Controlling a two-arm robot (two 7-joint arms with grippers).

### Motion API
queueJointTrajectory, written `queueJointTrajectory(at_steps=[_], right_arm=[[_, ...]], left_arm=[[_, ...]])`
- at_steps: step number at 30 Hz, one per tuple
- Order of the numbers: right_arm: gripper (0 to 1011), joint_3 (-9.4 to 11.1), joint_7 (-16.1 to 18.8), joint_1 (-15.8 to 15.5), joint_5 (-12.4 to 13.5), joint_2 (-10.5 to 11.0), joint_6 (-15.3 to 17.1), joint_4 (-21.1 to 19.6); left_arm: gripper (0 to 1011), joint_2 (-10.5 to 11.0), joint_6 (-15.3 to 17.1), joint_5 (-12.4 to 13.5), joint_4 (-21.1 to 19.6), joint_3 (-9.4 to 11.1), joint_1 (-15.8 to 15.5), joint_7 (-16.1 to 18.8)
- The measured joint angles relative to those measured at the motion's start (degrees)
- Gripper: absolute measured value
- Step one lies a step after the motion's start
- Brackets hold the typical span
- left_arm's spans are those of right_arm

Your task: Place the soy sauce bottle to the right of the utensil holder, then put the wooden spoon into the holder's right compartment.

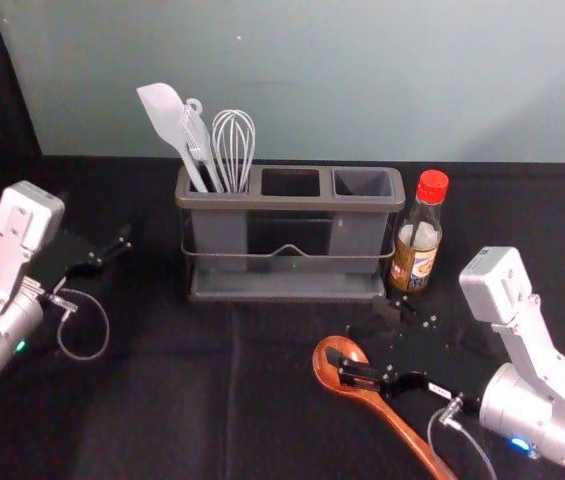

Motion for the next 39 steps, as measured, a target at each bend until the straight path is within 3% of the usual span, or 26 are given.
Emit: queueJointTrajectory(at_steps=[7, 10, 11, 14, 15, 18, 19, 21, 27, 31, 39], right_arm=[[1004, 0.0, 0.0, 0.0, -0.1, 0.0, 0.0, 0.0], [1004, -0.7, -1.8, -0.3, -2.6, 0.0, 1.0, -0.9], [1004, -1.1, -3.6, -0.6, -4.8, -0.1, 2.9, -2.0], [1004, -1.9, -6.0, -1.0, -7.6, -0.3, 6.6, -3.8], [1004, -2.4, -7.5, -1.2, -9.0, -0.6, 10.0, -5.0], [1004, -3.2, -9.4, -1.3, -10.9, -1.4, 15.5, -6.7], [1004, -3.8, -10.6, -1.1, -12.3, -1.9, 19.4, -7.8], [1004, -4.5, -12.0, -0.8, -13.8, -2.8, 24.2, -8.8], [1004, -4.6, -12.4, 0.8, -14.3, -5.6, 33.7, -9.8], [1004, -4.4, -11.5, 2.2, -14.2, -7.0, 36.9, -9.5], [1004, -3.8, -8.5, 4.6, -12.9, -9.2, 38.5, -6.7]], left_arm=[[1005, 0.0, 0.0, 0.0, 0.0, 0.0, 0.0, 0.0], [1005, 0.0, 0.0, 0.0, 0.0, 0.0, 0.0, 0.0], [1005, 0.0, 0.0, 0.0, 0.0, 0.0, 0.0, 0.0], [1005, 0.0, 0.0, 0.0, 0.0, 0.0, 0.0, 0.0], [1005, 0.0, 0.0, 0.0, 0.0, 0.0, 0.0, 0.0], [1005, 0.0, 0.0, 0.0, 0.0, 0.0, 0.0, 0.0], [1005, 0.0, 0.0, 0.0, 0.0, 0.0, 0.0, 0.0], [1005, 0.0, 0.0, 0.0, 0.0, 0.0, 0.0, 0.0], [1005, 0.0, 0.0, 0.0, 0.0, 0.0, 0.0, 0.0], [1005, 0.0, 0.0, 0.0, 0.0, 0.0, 0.0, 0.0], [1005, 0.0, 0.0, 0.0, 0.0, 0.0, 0.0, 0.0]])
